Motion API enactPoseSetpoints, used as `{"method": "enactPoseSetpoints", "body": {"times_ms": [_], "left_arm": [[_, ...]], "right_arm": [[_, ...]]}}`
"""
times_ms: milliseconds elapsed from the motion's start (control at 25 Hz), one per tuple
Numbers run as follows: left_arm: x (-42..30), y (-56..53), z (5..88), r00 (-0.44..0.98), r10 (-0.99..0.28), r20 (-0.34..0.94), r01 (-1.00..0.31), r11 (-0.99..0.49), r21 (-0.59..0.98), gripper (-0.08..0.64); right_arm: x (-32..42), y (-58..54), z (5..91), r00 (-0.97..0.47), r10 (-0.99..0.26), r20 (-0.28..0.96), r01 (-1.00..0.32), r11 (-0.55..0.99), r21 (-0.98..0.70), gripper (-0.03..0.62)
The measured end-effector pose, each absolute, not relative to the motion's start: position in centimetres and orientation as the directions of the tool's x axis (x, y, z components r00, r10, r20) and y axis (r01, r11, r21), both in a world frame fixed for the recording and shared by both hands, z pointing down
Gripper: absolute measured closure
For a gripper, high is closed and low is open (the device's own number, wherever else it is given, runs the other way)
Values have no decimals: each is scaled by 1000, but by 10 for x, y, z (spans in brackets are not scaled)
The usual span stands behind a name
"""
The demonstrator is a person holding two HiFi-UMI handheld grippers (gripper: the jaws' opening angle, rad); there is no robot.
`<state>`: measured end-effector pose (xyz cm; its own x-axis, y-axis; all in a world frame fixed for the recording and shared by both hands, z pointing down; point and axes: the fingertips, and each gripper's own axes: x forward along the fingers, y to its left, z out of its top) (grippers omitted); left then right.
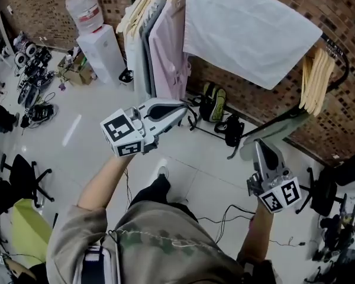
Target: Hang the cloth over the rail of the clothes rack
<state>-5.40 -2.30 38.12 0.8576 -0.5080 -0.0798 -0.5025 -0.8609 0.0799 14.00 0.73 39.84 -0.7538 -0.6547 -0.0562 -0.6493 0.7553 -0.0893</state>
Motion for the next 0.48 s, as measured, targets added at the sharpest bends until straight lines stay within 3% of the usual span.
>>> {"method": "enactPoseSetpoints", "body": {"times_ms": [120, 320, 480], "left_arm": [[-62, 6, 386, 855, -512, -78, -506, -858, 87, 554], [-68, 48, 383, 888, -453, -81, -443, -888, 122, 554], [-62, 59, 394, 899, -434, -58, -427, -899, 103, 555]], "right_arm": [[131, 33, 407, -733, -678, -55, -671, 734, -102, 581], [112, 66, 391, -741, -652, -163, -627, 758, -179, 583], [105, 69, 402, -708, -702, -78, -700, 712, -51, 581]]}}
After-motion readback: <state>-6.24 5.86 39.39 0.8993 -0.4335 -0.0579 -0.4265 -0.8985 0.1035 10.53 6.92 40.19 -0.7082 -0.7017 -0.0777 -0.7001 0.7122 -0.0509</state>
